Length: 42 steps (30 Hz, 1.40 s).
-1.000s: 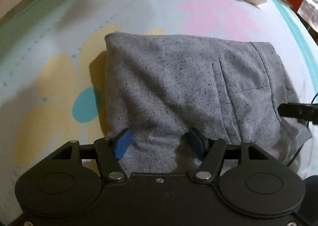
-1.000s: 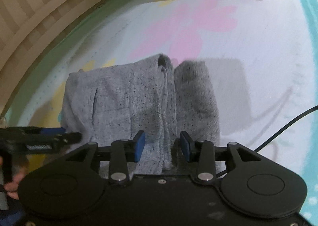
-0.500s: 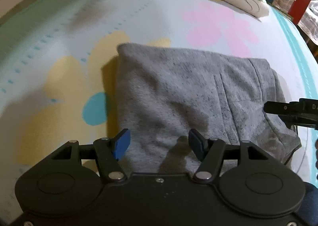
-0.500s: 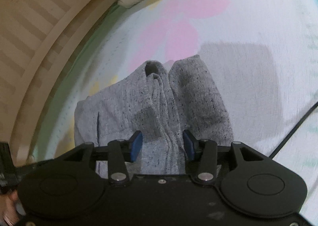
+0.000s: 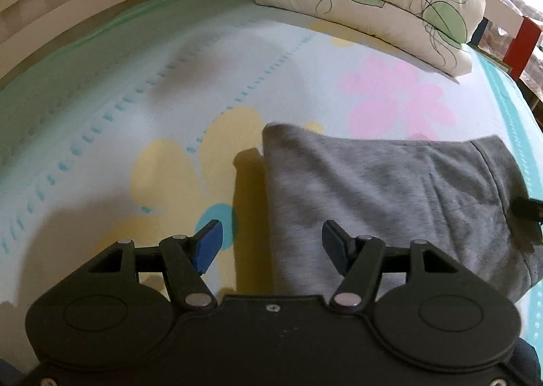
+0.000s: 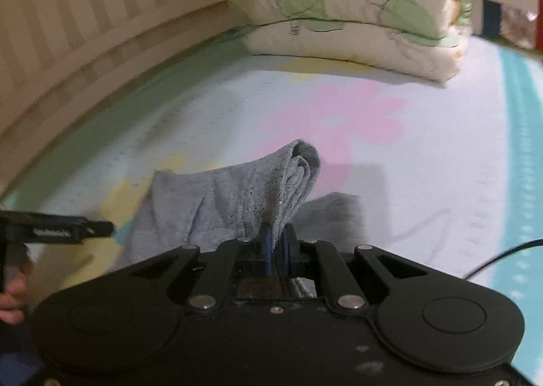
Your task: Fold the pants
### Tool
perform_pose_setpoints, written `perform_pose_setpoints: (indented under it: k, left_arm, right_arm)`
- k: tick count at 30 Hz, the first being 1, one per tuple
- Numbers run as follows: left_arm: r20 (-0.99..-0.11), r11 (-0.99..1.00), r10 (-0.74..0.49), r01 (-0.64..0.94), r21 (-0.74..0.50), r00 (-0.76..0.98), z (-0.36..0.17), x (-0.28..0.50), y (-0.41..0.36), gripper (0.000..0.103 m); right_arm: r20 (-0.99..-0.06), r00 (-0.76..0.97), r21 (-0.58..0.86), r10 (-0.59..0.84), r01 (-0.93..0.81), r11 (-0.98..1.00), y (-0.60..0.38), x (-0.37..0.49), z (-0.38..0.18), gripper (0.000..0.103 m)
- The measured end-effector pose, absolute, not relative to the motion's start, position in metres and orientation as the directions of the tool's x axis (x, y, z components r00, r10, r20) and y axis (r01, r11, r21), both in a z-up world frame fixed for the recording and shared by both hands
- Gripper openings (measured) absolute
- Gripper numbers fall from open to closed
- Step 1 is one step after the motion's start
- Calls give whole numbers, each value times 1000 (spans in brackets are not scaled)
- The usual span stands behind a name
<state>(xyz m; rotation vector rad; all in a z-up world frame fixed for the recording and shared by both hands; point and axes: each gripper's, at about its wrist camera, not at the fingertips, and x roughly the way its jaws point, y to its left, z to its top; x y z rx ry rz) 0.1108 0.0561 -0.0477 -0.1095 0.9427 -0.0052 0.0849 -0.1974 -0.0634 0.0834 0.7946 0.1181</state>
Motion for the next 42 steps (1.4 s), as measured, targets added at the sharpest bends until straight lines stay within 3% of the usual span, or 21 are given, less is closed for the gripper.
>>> perform_pose_setpoints:
  k: [4, 8, 14, 20, 25, 28, 33, 37, 42]
  left_arm:
    - [-826, 996, -57, -22, -85, 561, -58, 116, 41, 67]
    - [-841, 998, -68, 40, -56, 536, -69, 121, 20, 68]
    - [-875, 998, -20, 59, 9, 484, -100, 131, 8, 68]
    - [-882, 999, -37, 50, -16, 470, -107, 135, 11, 68]
    - [-877, 998, -32, 68, 1, 480, -101, 131, 10, 68]
    - [-875, 997, -42, 73, -8, 483, -97, 132, 13, 68]
    - [-843, 999, -38, 24, -30, 536, -86, 127, 18, 68]
    - [-824, 998, -48, 5, -55, 565, -77, 121, 24, 68]
    - [-825, 999, -28, -1, -34, 564, -78, 122, 34, 68]
  right_arm:
    - [-774, 633, 26, 25, -7, 1000, -210, 88, -99, 8]
    - [-804, 594, 35, 13, 26, 999, -212, 92, -129, 11]
    - [-780, 626, 80, -3, 104, 991, -240, 65, -100, 26]
    - [-811, 582, 80, -60, 211, 974, -277, 16, -75, 29]
    - [-894, 433, 2, -119, 268, 964, -289, -19, -77, 30]
    - [-871, 459, -17, -178, 334, 942, -292, -39, -65, 30]
    - [-782, 623, 223, -11, 296, 929, -301, -42, -45, 36]
    - [-692, 722, 277, -5, 273, 921, -293, -16, -60, 41]
    - [-707, 702, 316, 83, 209, 926, -280, 31, -94, 44]
